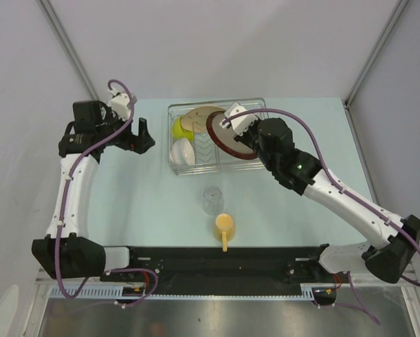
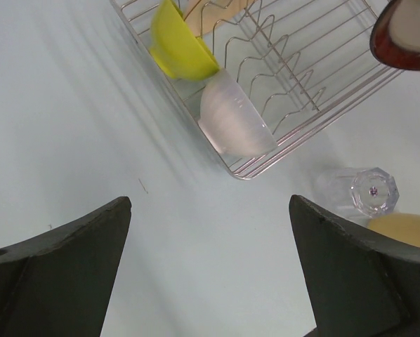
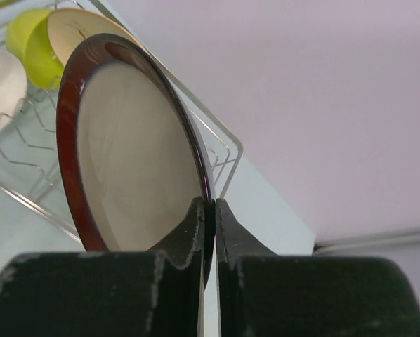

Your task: Load the mixed dishes into the dish rack

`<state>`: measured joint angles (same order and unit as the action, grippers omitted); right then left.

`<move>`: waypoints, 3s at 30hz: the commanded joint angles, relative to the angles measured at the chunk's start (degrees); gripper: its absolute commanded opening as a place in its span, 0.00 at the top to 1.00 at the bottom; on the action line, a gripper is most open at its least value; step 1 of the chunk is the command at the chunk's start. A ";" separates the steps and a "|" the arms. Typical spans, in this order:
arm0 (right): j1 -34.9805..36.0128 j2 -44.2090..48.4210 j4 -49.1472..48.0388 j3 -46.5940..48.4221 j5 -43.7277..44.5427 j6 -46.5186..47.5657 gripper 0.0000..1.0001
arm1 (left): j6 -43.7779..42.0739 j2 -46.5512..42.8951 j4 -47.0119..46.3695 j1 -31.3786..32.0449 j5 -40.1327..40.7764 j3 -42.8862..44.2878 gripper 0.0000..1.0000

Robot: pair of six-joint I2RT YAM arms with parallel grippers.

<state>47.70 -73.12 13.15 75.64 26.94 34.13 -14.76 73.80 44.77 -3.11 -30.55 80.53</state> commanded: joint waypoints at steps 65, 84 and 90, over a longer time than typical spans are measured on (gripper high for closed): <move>-5.78 -21.89 -29.23 2.06 -42.49 42.77 1.00 | 2.63 1.96 -13.04 -5.94 -5.49 -14.00 0.00; -3.58 -25.31 -33.27 -1.19 -41.79 36.10 0.87 | 2.37 1.61 -13.13 -6.73 -6.37 -14.44 0.00; -4.20 -25.40 -35.73 -1.81 -39.77 30.74 0.68 | 2.11 1.26 -12.96 -6.73 -6.37 -14.53 0.00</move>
<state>43.18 -99.02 -13.98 73.10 -12.53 69.84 -12.49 75.99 33.45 -9.17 -34.81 66.32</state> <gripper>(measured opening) 0.279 0.996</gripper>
